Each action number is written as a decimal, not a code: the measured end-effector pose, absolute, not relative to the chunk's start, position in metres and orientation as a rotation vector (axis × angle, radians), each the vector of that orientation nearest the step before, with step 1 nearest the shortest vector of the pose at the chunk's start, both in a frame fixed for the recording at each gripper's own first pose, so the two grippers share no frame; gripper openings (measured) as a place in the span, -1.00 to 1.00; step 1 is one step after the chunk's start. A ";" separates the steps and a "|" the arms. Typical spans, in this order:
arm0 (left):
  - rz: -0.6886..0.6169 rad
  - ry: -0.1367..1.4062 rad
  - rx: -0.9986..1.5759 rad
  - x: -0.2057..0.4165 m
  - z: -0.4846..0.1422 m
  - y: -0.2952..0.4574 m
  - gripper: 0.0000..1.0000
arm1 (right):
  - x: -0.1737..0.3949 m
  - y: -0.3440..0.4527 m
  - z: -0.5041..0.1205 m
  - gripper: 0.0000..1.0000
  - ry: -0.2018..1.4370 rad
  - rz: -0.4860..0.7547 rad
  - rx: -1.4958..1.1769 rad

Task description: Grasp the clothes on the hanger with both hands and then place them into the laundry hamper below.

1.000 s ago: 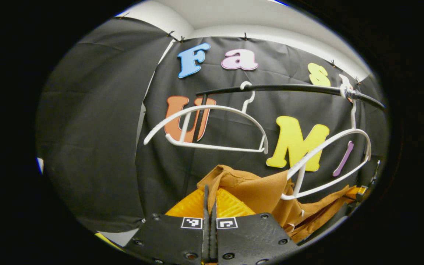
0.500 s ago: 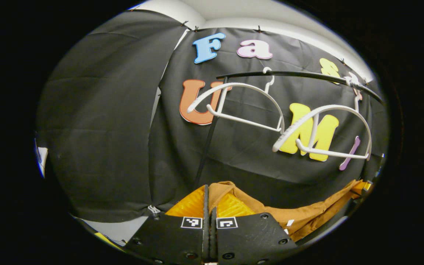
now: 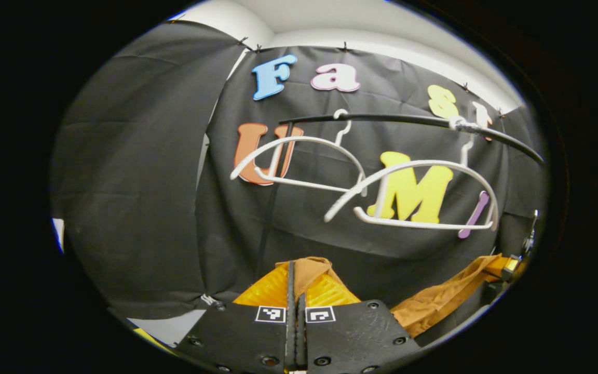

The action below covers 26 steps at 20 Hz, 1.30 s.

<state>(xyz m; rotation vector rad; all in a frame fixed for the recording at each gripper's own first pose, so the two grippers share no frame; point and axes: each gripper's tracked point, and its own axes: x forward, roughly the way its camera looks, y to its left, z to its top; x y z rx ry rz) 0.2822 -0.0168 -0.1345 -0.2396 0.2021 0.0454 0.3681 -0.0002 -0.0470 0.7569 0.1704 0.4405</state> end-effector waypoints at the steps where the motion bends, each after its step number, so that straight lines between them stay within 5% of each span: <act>1: 0.028 0.193 -0.233 0.276 -0.127 -0.022 -0.89 | 0.357 0.007 -0.041 -0.93 0.159 0.454 0.739; 13: -0.239 0.147 -0.165 0.206 -0.063 -0.106 -1.00 | 0.237 0.142 -0.006 -0.93 0.177 0.669 0.638; 23: -0.303 0.264 -0.142 0.168 -0.115 -0.109 -0.89 | 0.202 0.179 -0.067 -0.93 0.321 0.696 0.627; 26: -0.300 0.316 -0.115 0.164 -0.152 -0.106 -0.99 | 0.203 0.182 -0.104 -0.93 0.388 0.675 0.604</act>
